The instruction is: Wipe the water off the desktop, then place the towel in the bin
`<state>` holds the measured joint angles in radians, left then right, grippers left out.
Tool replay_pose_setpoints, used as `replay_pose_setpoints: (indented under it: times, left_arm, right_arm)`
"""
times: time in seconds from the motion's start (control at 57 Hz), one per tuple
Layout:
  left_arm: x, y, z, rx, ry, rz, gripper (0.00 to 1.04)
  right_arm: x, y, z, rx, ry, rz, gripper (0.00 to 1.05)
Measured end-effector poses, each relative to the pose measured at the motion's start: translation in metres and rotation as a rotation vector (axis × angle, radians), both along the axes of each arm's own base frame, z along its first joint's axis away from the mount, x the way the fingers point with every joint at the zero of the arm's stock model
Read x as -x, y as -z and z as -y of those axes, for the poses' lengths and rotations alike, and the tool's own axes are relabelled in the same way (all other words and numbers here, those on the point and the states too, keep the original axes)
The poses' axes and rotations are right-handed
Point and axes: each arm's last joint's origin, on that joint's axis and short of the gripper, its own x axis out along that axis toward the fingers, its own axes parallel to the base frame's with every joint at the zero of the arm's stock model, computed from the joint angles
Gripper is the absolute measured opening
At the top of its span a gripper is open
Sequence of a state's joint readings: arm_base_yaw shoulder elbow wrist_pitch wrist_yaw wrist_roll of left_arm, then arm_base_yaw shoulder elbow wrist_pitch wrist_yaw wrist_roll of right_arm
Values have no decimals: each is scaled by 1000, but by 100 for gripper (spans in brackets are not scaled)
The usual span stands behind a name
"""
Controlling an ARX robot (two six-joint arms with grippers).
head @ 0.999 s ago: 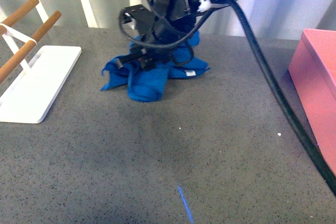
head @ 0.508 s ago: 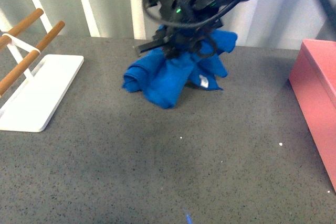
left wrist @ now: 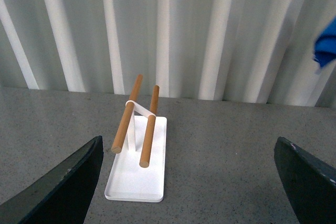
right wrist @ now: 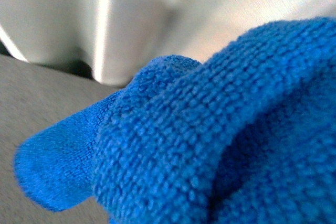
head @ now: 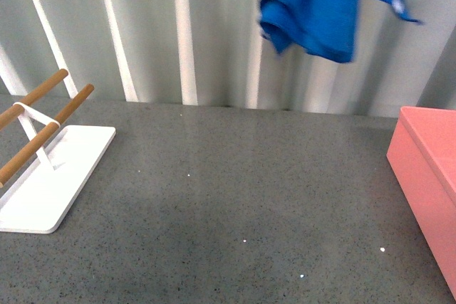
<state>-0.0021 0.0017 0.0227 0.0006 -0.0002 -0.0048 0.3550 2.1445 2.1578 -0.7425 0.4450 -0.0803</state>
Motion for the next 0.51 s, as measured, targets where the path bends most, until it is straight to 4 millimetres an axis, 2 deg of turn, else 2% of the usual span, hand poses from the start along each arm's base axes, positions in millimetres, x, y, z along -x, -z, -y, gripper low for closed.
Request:
replay_pose_setpoints:
  times: [0.053,0.158,0.368,0.508]
  left_arm:
    - [0,0,0,0,0,0,98]
    - [0,0,0,0,0,0,98]
    - [0,0,0,0,0,0,98]
    - [0,0,0,0,0,0,98]
  right_arm:
    - [7,2,20,26,100,-92,6]
    - [18,4,52,35,226,-136,6]
    - [55,-10,91,-7,292,-134,6]
    - [67,-5,111,-23,328,-142,6]
